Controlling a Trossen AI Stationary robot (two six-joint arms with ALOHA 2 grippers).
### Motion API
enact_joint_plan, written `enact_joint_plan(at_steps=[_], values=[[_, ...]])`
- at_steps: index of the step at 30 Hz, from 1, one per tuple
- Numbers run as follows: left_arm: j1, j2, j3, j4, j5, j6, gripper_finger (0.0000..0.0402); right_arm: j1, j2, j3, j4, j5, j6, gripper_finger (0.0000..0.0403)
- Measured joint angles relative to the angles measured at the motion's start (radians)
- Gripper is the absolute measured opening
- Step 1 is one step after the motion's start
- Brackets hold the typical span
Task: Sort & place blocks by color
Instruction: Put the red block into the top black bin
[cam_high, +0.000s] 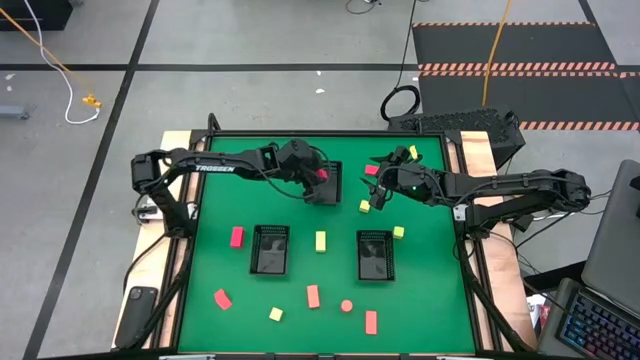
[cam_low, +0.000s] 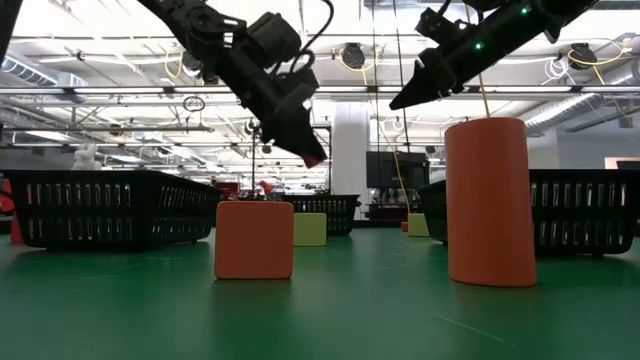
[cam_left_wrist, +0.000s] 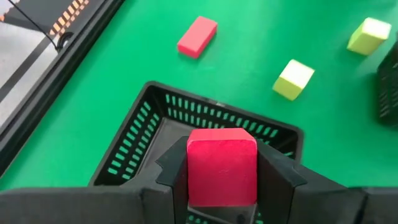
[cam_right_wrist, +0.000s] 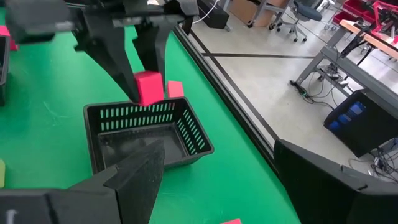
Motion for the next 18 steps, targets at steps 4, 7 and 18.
enact_joint_plan(at_steps=[4,7,18], values=[[0.014,0.032,0.000,0.001,-0.001,0.005,0.0130,-0.006,0.000,0.000,0.002,0.000,0.000,0.0297],[0.019,0.046,0.000,0.016,-0.001,0.005,0.0130,-0.013,0.000,0.000,0.004,0.000,0.000,0.0297],[0.019,0.053,0.000,0.035,-0.001,0.004,0.0133,-0.019,0.000,0.000,-0.001,-0.004,0.004,0.0297]])
